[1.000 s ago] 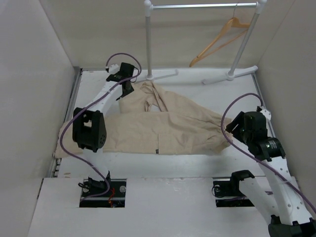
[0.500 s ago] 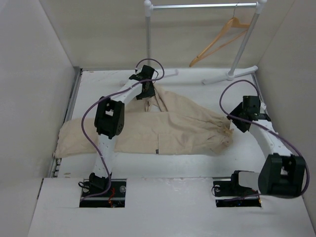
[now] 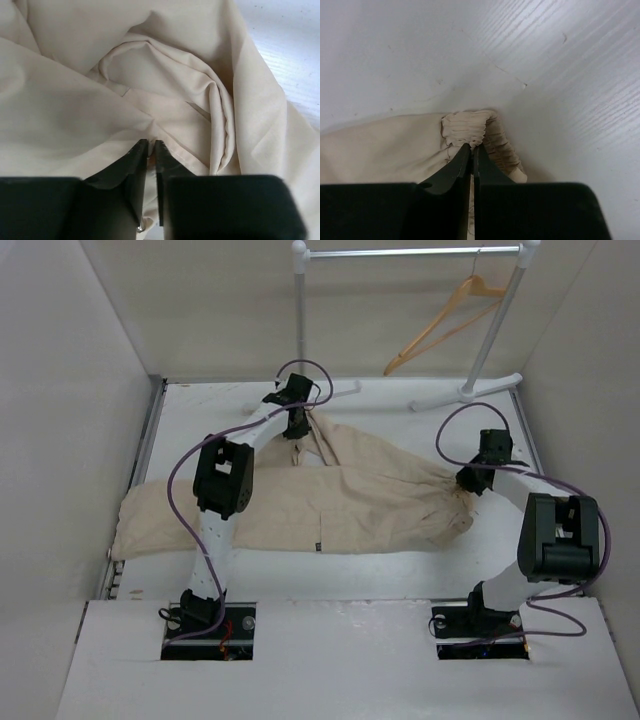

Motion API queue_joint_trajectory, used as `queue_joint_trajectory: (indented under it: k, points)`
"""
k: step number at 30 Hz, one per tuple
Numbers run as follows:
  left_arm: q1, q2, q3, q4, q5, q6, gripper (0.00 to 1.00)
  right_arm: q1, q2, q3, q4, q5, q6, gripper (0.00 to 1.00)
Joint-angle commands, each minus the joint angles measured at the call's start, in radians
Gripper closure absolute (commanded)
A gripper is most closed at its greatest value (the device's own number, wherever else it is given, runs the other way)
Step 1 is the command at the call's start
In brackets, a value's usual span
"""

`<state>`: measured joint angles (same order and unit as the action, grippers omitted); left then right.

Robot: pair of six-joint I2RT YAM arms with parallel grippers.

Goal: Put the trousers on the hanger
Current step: Flatten out the trousers at the center of the board.

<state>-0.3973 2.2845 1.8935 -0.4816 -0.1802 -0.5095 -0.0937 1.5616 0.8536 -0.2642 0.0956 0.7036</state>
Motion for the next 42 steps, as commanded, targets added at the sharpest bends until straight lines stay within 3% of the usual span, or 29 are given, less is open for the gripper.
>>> queue_joint_trajectory:
  k: [1, 7, 10, 12, 15, 19, 25, 29, 34, 37, 39, 42]
  points:
    - [0.021, -0.065, -0.036, 0.044, -0.019, -0.018, 0.94, -0.040, -0.012, 0.065, 0.068, 0.053, 0.040, 0.95]
    - [0.120, -0.241, -0.145, 0.106, -0.025, -0.053, 0.98, -0.136, 0.078, 0.229, 0.039, 0.153, 0.050, 0.96]
    - [0.172, -0.302, -0.192, 0.103, -0.002, -0.073, 0.99, -0.156, 0.139, 0.309, 0.052, 0.159, 0.057, 0.90]
    - [0.202, -0.348, -0.226, 0.106, 0.005, -0.093, 0.99, -0.153, 0.161, 0.352, 0.049, 0.159, 0.059, 0.74]
    - [0.238, -0.410, -0.247, 0.106, 0.027, -0.106, 0.99, -0.127, 0.115, 0.363, -0.001, 0.174, 0.059, 0.40]
    - [0.310, -0.436, -0.205, 0.103, 0.042, -0.098, 0.98, -0.006, -0.049, 0.236, -0.009, 0.202, 0.083, 0.28]
    - [0.513, -0.307, -0.016, 0.084, 0.001, -0.119, 0.99, 0.209, -0.213, 0.041, -0.042, 0.155, 0.099, 0.33]
    - [0.649, -0.199, 0.131, 0.057, 0.005, -0.279, 0.96, 0.284, -0.311, -0.028, -0.107, 0.124, 0.091, 0.32]
    - [0.769, -0.098, 0.236, -0.060, 0.068, -0.371, 0.60, 0.355, -0.394, -0.102, -0.187, 0.093, 0.088, 0.28]
    - [0.751, -0.204, 0.100, -0.017, 0.047, -0.322, 0.50, 0.419, -0.397, -0.126, -0.188, 0.064, 0.103, 0.29]
    - [0.701, -0.313, -0.061, 0.050, 0.032, -0.276, 0.50, 0.473, -0.388, -0.123, -0.184, 0.055, 0.109, 0.45]
    - [0.613, -0.456, -0.314, 0.101, 0.010, -0.227, 0.50, 0.560, -0.370, -0.103, -0.190, 0.058, 0.117, 0.79]
